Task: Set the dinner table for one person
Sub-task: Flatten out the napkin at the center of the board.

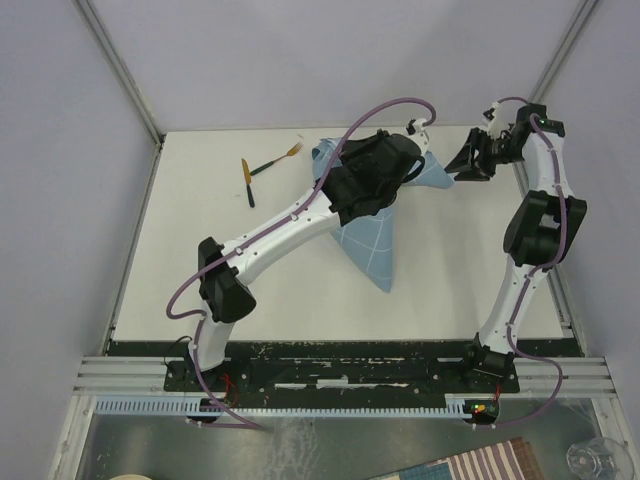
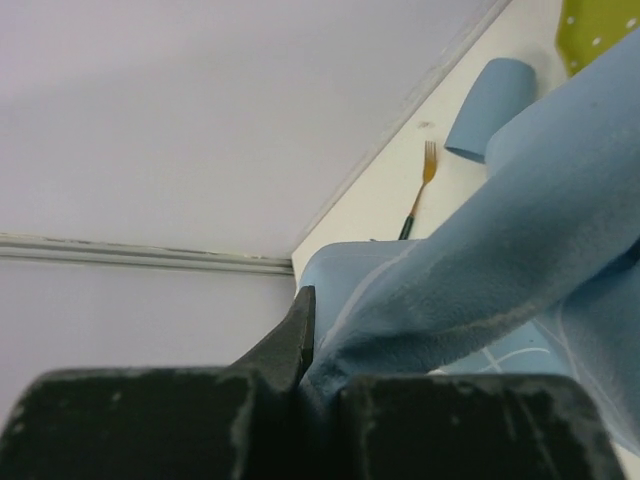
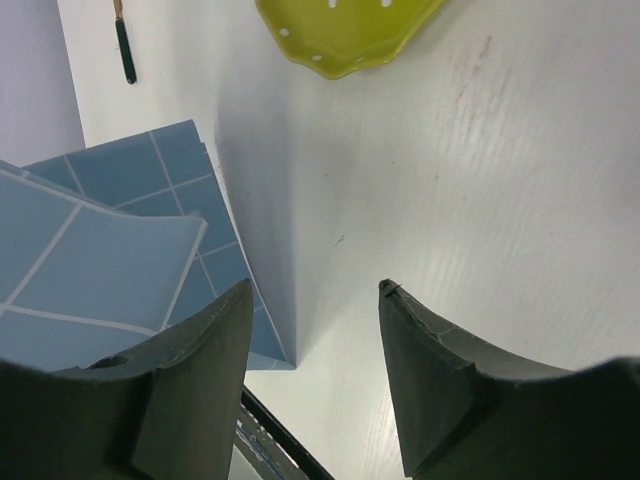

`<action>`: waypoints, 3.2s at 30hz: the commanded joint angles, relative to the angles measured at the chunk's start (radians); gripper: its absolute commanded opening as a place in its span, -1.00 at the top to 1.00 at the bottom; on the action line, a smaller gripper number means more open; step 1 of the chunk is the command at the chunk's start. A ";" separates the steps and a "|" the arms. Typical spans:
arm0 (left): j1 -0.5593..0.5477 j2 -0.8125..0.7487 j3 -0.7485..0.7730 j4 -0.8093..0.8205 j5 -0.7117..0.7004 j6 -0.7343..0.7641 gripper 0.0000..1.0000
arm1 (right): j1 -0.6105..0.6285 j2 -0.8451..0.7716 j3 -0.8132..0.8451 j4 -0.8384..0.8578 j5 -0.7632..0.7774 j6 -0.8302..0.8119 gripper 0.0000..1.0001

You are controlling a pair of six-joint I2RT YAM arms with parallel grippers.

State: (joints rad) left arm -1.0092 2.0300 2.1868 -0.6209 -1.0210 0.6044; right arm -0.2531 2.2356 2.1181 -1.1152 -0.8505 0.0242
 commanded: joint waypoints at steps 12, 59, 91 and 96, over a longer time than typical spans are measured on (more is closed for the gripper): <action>0.024 0.075 0.241 -0.288 0.000 0.358 0.95 | -0.164 -0.053 -0.046 -0.006 0.016 0.034 -0.18; 0.050 0.048 0.246 0.165 0.147 0.692 0.94 | -0.191 -0.070 -0.203 -0.027 -0.104 0.011 -0.10; 0.133 0.311 0.204 0.235 0.341 0.481 0.94 | -0.087 -0.630 -0.563 0.004 0.053 -0.522 -0.23; 0.150 0.352 0.260 0.269 0.307 0.493 0.94 | -0.079 -0.718 -0.706 0.100 0.188 -0.610 -0.24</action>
State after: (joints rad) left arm -0.8642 2.3898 2.3608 -0.4671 -0.6628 1.1149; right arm -0.3374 1.6009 1.4570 -1.1446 -0.7918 -0.4793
